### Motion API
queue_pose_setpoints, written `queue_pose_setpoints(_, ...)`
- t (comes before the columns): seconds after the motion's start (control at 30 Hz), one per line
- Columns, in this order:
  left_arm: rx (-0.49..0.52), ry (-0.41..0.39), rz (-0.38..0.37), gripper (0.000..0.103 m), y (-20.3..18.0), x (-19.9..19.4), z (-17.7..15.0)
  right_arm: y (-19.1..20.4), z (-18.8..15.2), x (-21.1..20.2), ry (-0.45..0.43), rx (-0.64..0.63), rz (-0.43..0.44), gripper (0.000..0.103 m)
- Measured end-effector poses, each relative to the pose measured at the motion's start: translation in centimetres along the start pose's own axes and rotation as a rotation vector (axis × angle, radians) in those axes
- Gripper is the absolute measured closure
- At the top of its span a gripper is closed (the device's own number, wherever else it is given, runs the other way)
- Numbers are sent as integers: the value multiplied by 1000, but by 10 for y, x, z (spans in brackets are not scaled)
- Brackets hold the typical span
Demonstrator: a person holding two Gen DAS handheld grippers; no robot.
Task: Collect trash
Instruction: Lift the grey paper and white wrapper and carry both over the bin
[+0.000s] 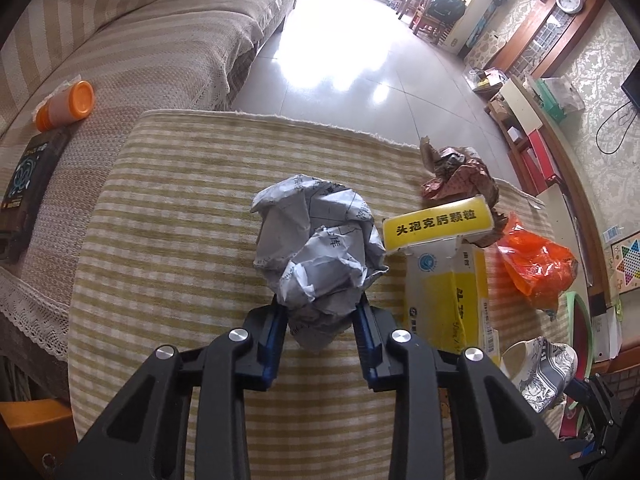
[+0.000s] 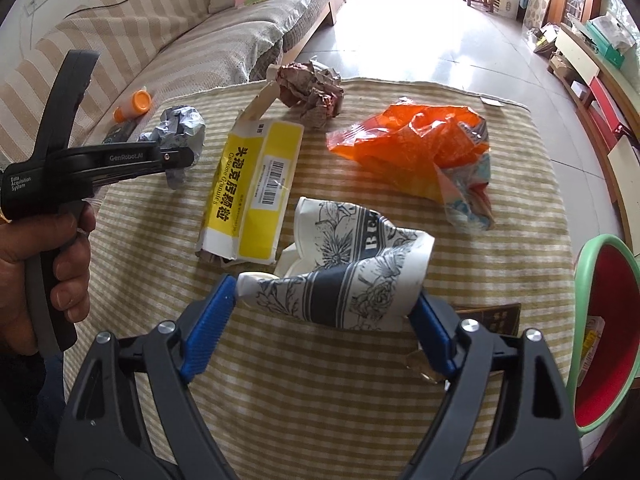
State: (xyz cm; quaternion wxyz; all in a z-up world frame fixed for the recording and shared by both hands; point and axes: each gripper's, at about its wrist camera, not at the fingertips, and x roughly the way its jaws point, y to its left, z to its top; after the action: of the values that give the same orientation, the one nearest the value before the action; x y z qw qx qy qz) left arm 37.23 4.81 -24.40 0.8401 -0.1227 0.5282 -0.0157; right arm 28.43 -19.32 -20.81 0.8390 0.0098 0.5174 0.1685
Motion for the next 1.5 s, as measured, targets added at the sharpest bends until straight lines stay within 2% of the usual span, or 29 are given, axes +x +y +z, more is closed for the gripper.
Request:
queue_pose_setpoints(0.57,20,-109,-5,75,-4,-104,-31,12,-10,-78,-113,-12,12,21)
queue_pose_setpoints(0.97,85,-178,-6,75,-28,-177,-64,18,-26,-148,-228,-23,12,21)
queue_pose_setpoints(1.27,139,-218,-11,74,-63,-209,-83,9,-33,-194,-321,-11,6,21)
queue_pose_setpoints(1.5,176,-224,-5,74,-81,-220,-90,-5,-34,-214,-362,-1,3,21)
